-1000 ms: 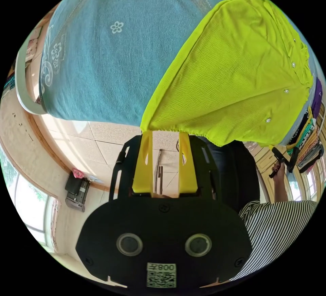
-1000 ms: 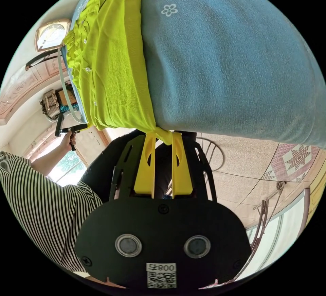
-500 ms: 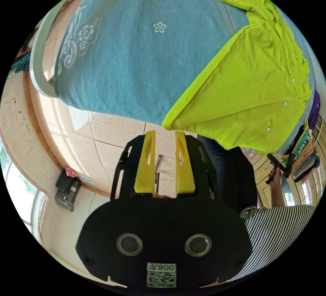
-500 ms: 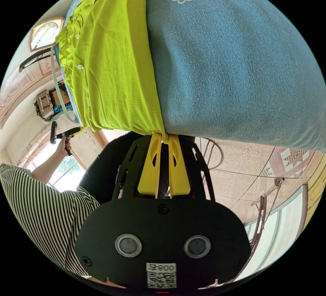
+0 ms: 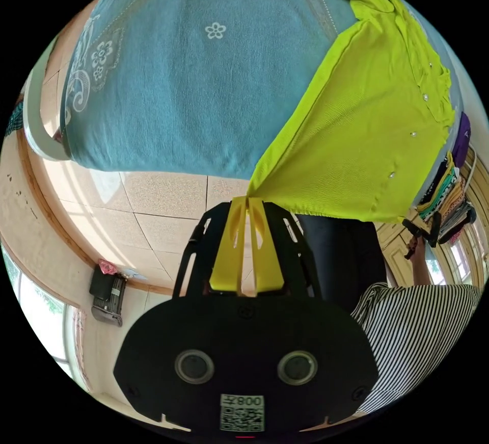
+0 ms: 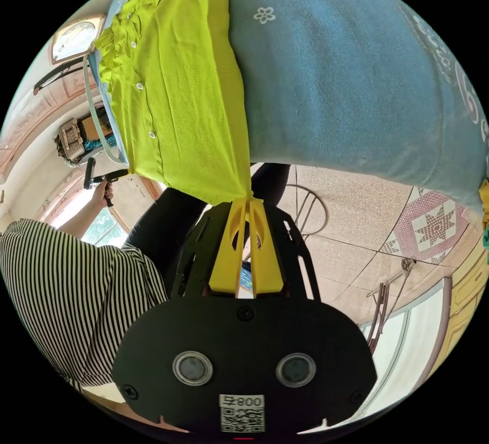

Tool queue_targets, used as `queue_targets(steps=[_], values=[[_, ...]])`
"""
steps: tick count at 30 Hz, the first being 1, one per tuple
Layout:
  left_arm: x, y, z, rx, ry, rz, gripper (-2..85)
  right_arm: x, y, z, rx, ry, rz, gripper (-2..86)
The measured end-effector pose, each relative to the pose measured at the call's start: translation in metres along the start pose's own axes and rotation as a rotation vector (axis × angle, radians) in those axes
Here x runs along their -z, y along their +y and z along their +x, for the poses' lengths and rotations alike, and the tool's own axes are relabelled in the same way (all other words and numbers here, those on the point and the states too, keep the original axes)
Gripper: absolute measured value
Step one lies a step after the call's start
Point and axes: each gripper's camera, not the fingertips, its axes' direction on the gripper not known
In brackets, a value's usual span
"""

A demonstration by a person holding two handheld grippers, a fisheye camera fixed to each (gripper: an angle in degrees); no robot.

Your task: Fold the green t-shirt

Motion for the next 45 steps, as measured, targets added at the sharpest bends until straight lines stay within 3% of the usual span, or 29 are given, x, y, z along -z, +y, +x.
queue_targets(steps=[6, 12, 15, 20, 25, 28, 30, 34, 45], values=[[-0.016, 0.014, -0.010, 0.039, 0.058, -0.021, 1.6, 0.011, -0.001, 0.001, -0.015, 0.037, -0.037, 0.4], [-0.006, 0.030, -0.019, 0.048, -0.021, -0.050, 4.3, -0.019, -0.020, 0.003, -0.050, 0.068, -0.191, 0.3], [0.022, 0.060, -0.042, 0.135, 0.003, 0.064, 5.2, -0.015, -0.012, -0.021, 0.014, 0.121, -0.250, 0.3], [0.083, 0.063, -0.048, 0.101, 0.148, 0.346, 7.5, 0.022, -0.049, -0.120, 0.324, 0.096, -0.120, 0.8], [0.130, 0.008, -0.029, -0.025, 0.280, 0.523, 9.3, 0.044, -0.150, -0.303, 0.867, 0.162, 0.082, 3.5], [0.146, -0.010, -0.034, 0.026, 0.324, 0.630, 9.6, 0.043, -0.191, -0.400, 1.075, 0.236, 0.162, 5.7], [0.148, -0.017, -0.039, 0.038, 0.380, 0.666, 9.6, 0.037, -0.207, -0.449, 1.148, 0.326, 0.207, 6.4], [0.143, -0.022, -0.041, 0.082, 0.298, 0.688, 8.2, 0.018, -0.229, -0.524, 1.249, 0.429, 0.280, 7.4], [0.127, -0.012, -0.030, 0.090, 0.263, 0.787, 3.2, -0.069, -0.254, -0.590, 1.284, 0.743, 0.143, 5.9]])
